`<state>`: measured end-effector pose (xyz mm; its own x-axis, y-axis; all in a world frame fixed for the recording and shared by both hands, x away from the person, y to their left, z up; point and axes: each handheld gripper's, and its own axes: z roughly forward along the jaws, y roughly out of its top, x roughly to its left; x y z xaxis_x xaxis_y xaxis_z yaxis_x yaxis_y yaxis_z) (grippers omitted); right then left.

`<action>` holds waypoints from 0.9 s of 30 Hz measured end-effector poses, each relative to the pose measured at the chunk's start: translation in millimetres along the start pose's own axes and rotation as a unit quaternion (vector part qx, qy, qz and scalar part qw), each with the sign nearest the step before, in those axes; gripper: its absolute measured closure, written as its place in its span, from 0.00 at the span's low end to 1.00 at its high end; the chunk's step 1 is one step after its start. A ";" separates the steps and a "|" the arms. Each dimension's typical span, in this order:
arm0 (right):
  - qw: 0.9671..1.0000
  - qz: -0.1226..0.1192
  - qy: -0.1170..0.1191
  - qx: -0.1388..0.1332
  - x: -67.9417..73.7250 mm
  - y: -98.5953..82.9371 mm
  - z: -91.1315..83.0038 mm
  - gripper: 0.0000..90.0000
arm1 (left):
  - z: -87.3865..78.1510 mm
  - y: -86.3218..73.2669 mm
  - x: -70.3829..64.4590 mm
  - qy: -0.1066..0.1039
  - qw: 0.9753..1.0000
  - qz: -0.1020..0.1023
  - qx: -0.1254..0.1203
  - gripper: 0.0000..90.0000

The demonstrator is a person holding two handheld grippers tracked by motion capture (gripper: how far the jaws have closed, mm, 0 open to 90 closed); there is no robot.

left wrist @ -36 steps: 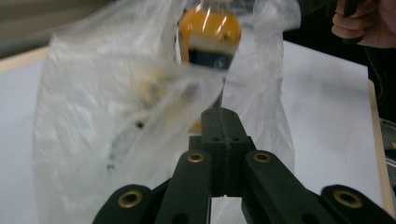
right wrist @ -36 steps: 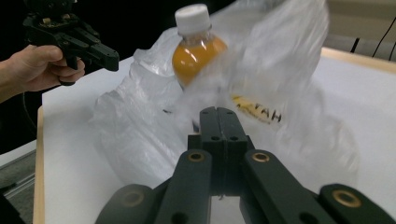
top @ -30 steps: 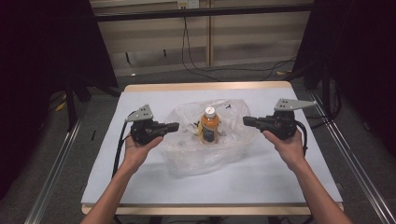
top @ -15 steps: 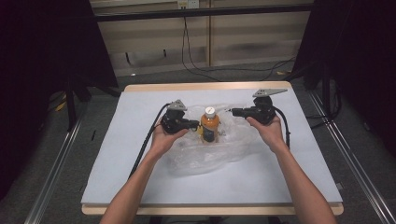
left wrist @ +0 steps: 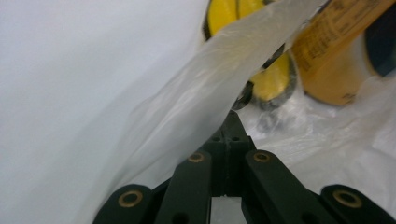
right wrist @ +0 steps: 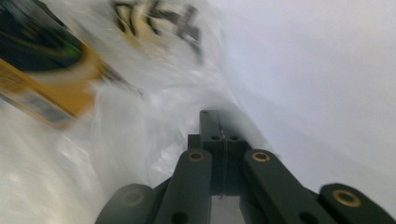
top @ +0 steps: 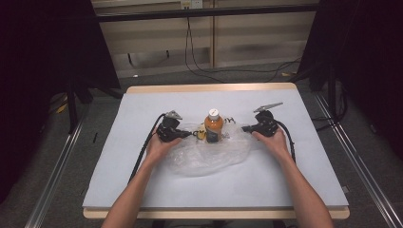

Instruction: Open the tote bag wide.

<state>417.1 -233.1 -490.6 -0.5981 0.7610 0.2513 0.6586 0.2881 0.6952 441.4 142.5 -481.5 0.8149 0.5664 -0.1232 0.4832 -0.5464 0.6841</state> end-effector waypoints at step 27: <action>0.998 -0.044 0.003 -0.054 22.6 30.2 -47.6 1.00 | -67.6 15.6 -19.2 -0.002 0.998 0.039 -0.057 1.00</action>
<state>401.7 -234.9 -431.8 -0.6547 0.7315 0.1905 0.5509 0.2892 0.7829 411.7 164.8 -419.8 0.8494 0.5233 -0.0689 0.3791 -0.5140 0.7695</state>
